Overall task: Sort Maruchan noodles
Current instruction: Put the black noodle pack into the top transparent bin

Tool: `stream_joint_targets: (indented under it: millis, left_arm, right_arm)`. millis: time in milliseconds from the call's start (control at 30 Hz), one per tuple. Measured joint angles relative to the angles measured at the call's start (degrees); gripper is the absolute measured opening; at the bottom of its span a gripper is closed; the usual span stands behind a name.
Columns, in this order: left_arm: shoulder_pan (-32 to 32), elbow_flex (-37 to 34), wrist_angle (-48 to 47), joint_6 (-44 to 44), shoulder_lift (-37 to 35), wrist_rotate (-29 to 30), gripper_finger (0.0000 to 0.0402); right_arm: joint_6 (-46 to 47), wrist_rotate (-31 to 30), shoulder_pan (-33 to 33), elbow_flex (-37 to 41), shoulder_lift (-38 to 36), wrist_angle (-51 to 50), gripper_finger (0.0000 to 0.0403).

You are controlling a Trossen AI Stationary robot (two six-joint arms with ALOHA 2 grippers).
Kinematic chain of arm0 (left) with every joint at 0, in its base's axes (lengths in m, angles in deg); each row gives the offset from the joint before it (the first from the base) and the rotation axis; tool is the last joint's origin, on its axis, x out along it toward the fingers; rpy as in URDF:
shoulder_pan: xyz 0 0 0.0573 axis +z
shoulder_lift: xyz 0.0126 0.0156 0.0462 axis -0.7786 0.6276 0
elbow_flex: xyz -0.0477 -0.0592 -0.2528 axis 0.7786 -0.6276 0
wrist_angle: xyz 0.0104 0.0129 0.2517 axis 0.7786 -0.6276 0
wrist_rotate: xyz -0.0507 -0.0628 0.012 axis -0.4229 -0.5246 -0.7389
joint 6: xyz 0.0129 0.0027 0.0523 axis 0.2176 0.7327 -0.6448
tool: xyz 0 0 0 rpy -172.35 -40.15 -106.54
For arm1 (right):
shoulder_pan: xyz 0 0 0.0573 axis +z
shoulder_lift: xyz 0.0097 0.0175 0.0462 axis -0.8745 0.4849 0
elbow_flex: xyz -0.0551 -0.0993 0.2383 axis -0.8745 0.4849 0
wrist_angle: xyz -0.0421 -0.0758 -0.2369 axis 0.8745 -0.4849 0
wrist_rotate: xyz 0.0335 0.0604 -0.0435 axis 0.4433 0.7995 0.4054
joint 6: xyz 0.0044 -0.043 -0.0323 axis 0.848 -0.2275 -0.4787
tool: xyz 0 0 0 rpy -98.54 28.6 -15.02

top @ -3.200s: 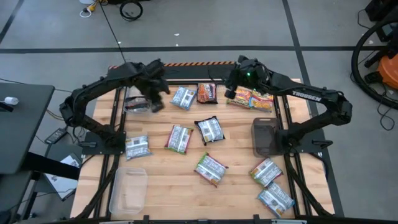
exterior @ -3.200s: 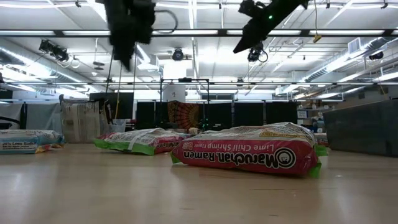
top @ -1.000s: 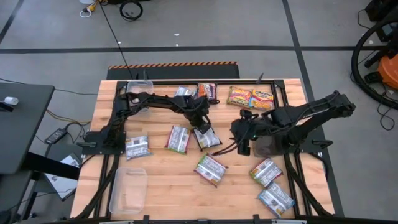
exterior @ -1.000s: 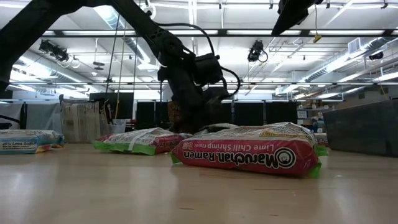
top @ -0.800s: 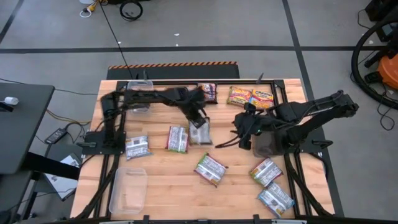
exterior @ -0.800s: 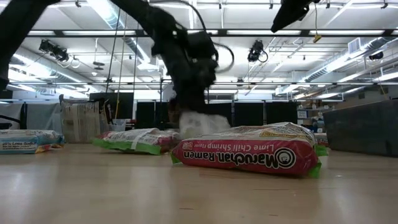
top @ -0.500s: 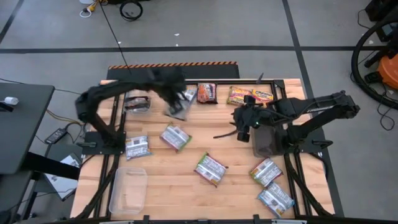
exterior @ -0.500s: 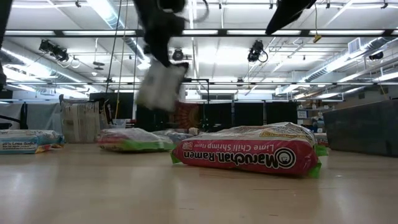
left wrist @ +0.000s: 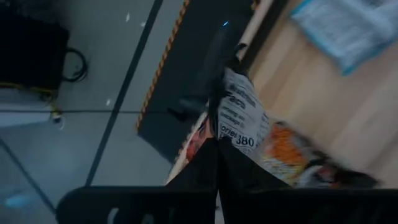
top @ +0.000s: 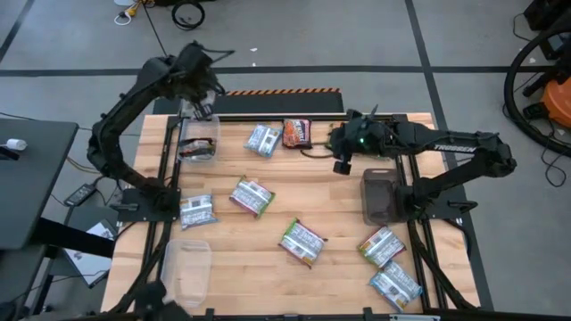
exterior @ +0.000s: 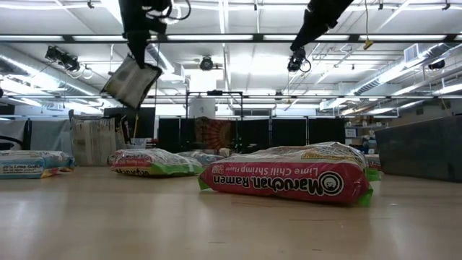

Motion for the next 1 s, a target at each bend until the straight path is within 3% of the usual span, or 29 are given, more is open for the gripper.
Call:
stream_joint_targets:
  millis: [333,700,1000]
  left_arm:
    - [8.3,0.0,-2.1,-0.3,9.8,-3.1,0.0001]
    - [9.2,0.0,-2.7,-0.7,19.3,-8.1,0.0008]
    - [9.2,0.0,-8.5,0.9,23.4,-7.4,0.0029]
  right_arm:
    - [-2.4,10.0,-9.5,0.0,0.0,0.0,0.0178]
    - [-6.2,18.5,-15.4,0.1,0.0,0.3,0.0178]
    - [-5.7,23.7,-17.7,7.1,0.0,6.4,0.0178]
